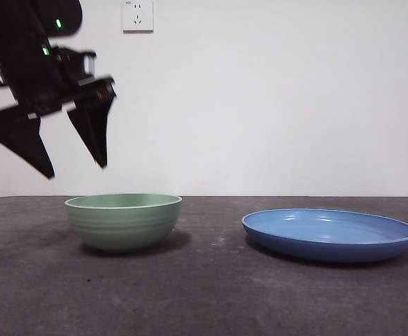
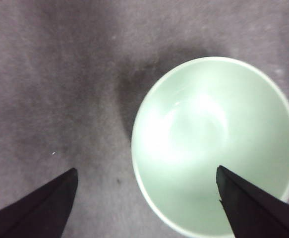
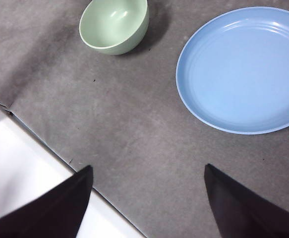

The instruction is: Place the green bowl on the blue plate

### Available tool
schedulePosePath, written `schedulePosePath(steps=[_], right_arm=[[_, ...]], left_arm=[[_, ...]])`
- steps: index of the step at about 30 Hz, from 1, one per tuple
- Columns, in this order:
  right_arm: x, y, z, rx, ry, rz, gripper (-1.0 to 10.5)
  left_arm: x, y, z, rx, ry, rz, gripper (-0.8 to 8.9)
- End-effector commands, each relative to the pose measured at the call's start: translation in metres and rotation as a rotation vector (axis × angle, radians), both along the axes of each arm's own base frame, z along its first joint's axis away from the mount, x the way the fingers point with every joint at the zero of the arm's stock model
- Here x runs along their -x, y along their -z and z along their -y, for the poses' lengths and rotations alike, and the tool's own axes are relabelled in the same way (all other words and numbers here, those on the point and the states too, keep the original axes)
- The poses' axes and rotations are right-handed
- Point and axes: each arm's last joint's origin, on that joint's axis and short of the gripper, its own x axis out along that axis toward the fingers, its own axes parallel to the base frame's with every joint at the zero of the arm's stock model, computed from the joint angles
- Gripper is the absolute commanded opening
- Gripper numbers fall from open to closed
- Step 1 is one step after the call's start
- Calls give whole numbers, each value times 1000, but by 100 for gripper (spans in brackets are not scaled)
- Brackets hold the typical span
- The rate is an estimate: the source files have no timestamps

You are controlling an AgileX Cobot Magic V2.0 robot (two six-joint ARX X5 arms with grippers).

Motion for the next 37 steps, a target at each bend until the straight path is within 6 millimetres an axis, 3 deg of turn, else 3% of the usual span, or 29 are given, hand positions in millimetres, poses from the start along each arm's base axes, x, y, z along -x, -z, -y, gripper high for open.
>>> schedulePosePath(steps=[1, 11, 16, 25, 32, 37], right_arm=[[-1, -6, -1, -7, -1, 24, 360], [-2, -6, -1, -7, -1, 26, 360], [-2, -6, -1, -7, -2, 27, 360], [-2, -6, -1, -8, -2, 28, 360], [-2, -6, -1, -8, -2, 29, 360], [-2, -6, -1, -8, -2, 29, 360]], left_arm=[[-13, 11, 5, -10, 13, -7, 435], [-27, 44, 10, -28, 10, -67, 418], [-27, 45, 10, -27, 3, -73, 223], [-27, 45, 10, -22, -6, -76, 9], [-29, 41, 11, 7, -29, -67, 10], [-26, 27, 16, 29, -26, -33, 10]])
